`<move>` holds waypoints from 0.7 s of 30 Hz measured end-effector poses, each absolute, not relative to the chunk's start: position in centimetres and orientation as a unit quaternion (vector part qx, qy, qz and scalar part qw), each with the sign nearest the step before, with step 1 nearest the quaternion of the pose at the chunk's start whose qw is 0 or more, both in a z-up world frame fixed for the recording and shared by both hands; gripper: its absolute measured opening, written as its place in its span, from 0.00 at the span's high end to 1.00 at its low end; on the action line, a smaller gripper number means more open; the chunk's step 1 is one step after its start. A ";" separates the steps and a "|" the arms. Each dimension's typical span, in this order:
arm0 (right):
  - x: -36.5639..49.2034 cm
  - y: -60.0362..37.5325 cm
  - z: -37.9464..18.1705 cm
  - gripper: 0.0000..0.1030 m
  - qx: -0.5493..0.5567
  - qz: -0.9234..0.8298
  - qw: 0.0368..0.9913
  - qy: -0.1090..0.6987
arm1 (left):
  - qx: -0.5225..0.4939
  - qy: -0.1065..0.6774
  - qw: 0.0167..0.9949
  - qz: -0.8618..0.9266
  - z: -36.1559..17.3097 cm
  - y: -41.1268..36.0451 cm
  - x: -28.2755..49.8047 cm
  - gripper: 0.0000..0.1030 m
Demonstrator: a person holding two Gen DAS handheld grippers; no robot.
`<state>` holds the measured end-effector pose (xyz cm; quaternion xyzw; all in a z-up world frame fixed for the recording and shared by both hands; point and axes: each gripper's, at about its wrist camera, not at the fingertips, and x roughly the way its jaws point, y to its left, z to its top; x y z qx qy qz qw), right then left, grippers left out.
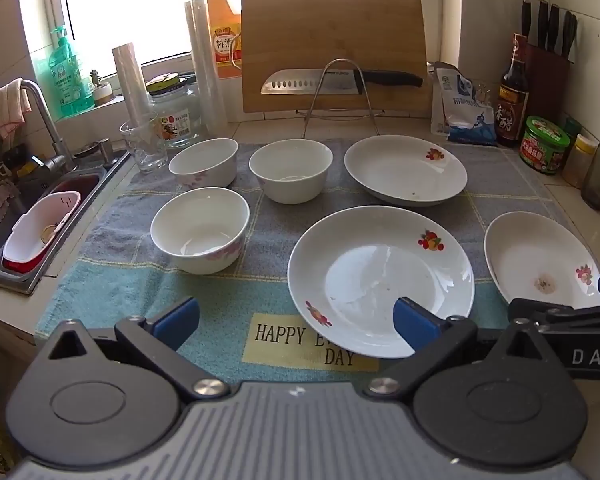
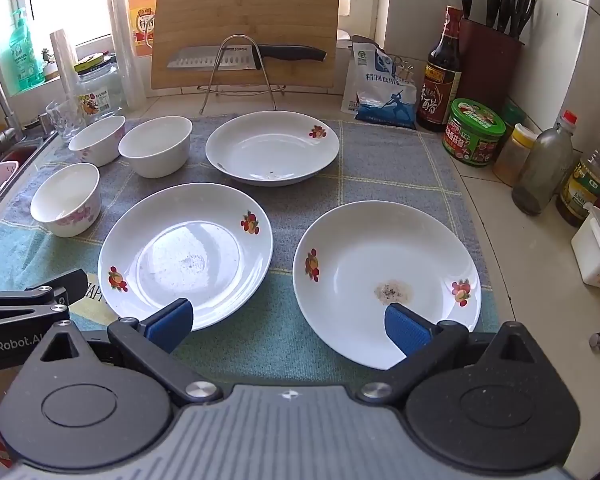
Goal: Organize plates and bowls
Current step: 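Move the left gripper toward the stained white flower-print plate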
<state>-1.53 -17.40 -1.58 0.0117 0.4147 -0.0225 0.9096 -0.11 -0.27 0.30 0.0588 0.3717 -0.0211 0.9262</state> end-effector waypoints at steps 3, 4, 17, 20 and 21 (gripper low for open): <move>-1.5 -17.4 -1.6 0.00 0.011 -0.021 0.910 0.414 | 0.056 0.372 0.927 -0.020 0.3 0.0 0.0 0.01; -1.5 -17.4 -1.5 0.00 0.012 -0.021 0.910 0.414 | 0.056 0.372 0.926 -0.020 0.4 0.0 0.0 0.01; -1.2 -17.1 -1.3 0.00 0.010 -0.019 0.910 0.414 | 0.059 0.371 0.927 -0.018 0.6 0.1 0.3 0.01; -1.2 -17.1 -1.3 0.00 0.010 -0.017 0.910 0.413 | 0.060 0.370 0.927 -0.017 0.6 0.0 0.3 0.01; -1.2 -17.1 -1.3 0.00 0.010 -0.017 0.910 0.413 | 0.060 0.369 0.927 -0.017 0.6 0.0 0.3 0.01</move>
